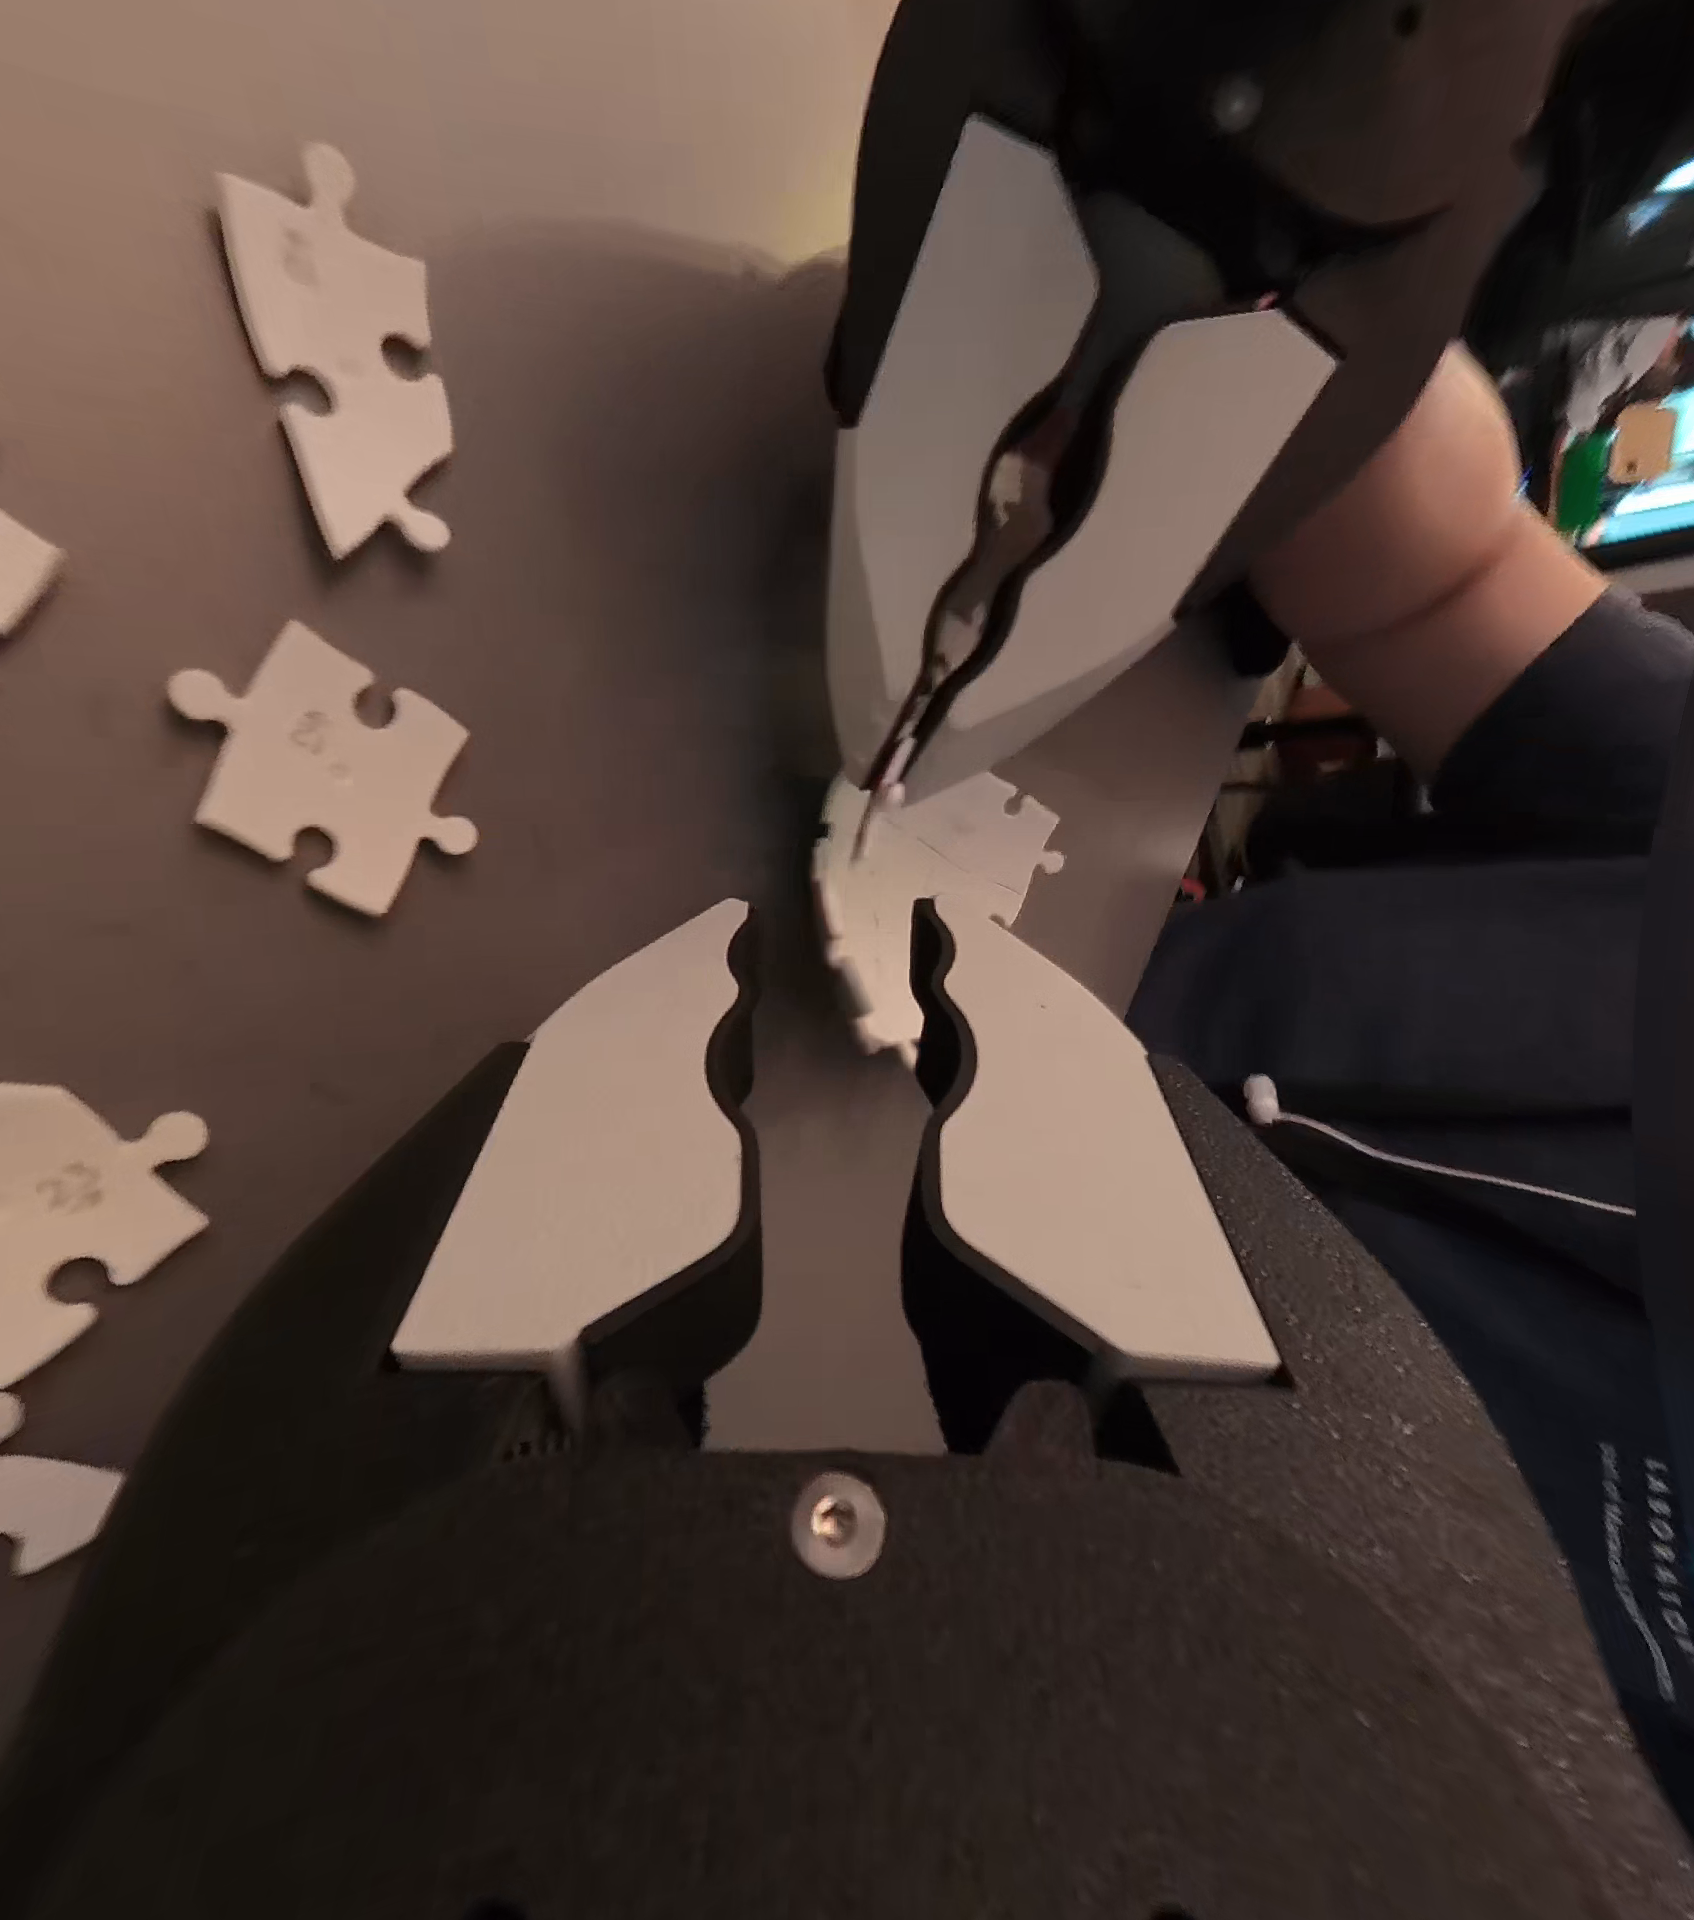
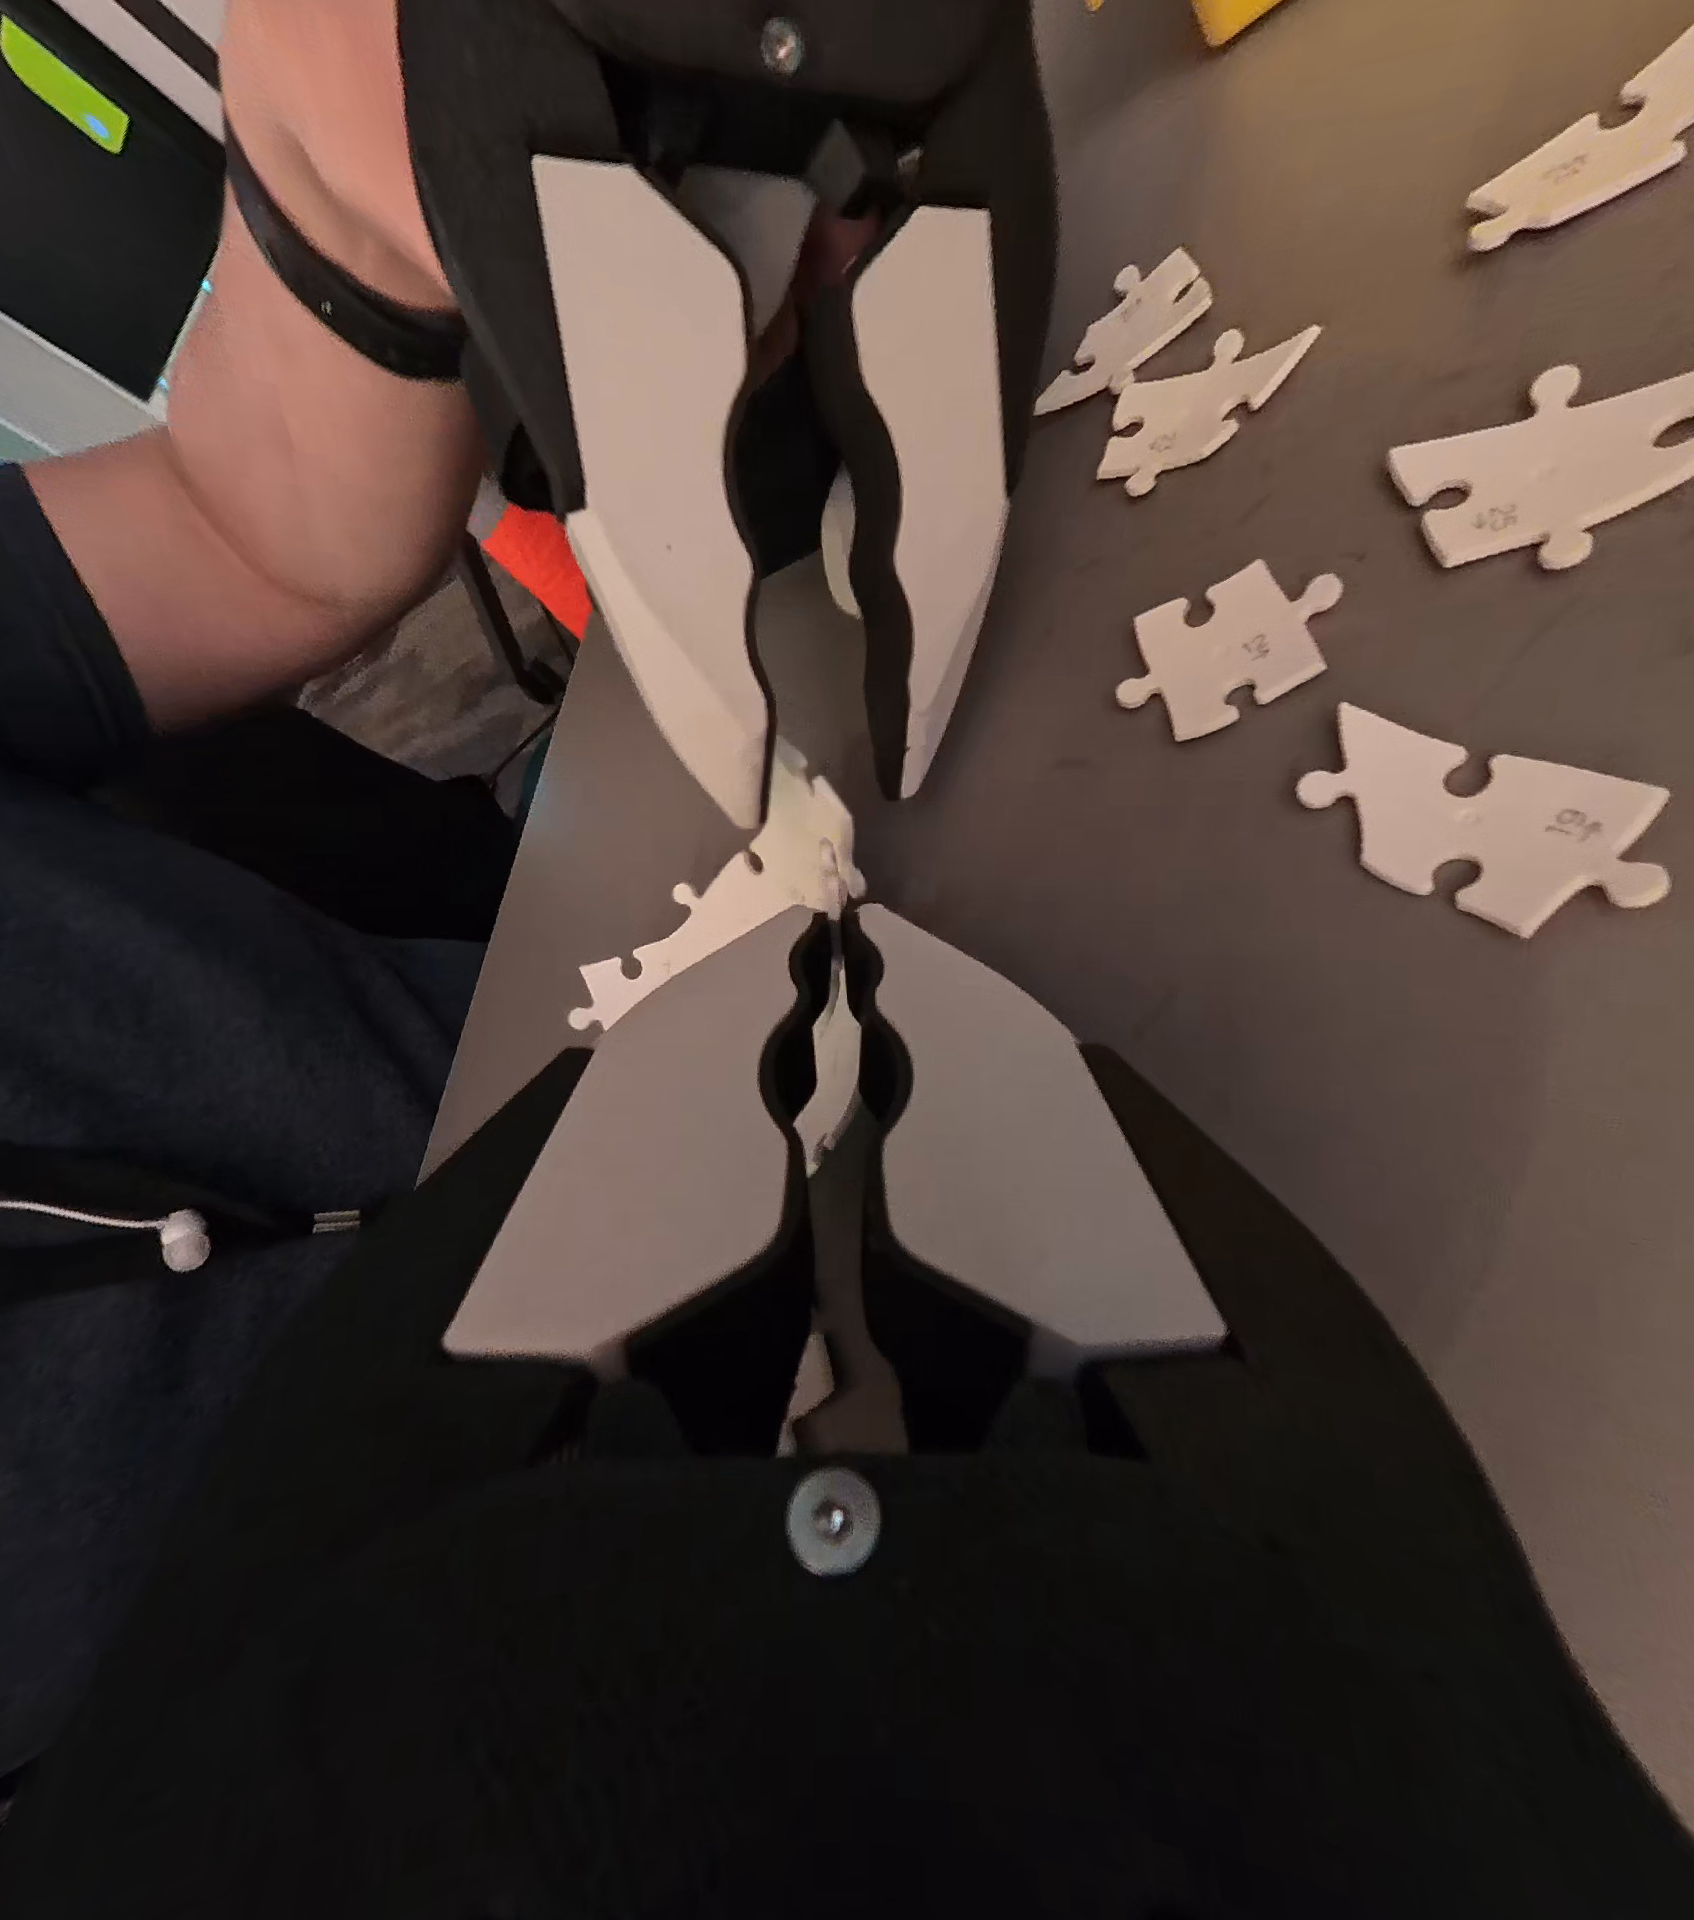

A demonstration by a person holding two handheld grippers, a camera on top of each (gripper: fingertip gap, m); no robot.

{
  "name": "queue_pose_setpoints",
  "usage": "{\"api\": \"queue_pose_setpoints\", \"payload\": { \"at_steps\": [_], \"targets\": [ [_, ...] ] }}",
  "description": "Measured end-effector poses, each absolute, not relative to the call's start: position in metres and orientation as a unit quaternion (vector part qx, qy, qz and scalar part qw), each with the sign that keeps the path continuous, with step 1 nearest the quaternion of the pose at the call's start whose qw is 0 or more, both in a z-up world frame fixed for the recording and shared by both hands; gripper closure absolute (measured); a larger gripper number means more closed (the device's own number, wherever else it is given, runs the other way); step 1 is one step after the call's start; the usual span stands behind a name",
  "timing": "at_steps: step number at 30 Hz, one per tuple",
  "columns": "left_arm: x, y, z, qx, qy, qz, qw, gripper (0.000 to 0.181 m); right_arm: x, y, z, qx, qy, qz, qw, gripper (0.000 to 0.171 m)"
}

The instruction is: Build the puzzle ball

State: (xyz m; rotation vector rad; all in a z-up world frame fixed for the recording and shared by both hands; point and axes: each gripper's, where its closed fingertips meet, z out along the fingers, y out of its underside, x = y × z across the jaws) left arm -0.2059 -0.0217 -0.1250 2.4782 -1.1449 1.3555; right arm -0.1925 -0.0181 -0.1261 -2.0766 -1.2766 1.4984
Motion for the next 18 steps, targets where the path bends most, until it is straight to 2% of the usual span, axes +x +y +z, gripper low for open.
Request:
{"api": "queue_pose_setpoints", "payload": {
  "at_steps": [5, 11, 18],
  "targets": [
    [-0.2108, -0.0258, -0.1298, 0.808, -0.395, 0.421, 0.118, 0.154, -0.1938, -0.0185, -0.1269, -0.714, -0.453, 0.520, 0.123, 0.168],
    [-0.2125, -0.0279, -0.1289, 0.802, -0.415, 0.404, 0.147, 0.154, -0.1960, -0.0192, -0.1265, -0.706, -0.464, 0.524, 0.108, 0.168],
    [-0.2140, -0.0292, -0.1346, 0.798, -0.433, 0.388, 0.161, 0.164, -0.1973, -0.0157, -0.1258, -0.699, -0.471, 0.528, 0.099, 0.168]
  ]
}}
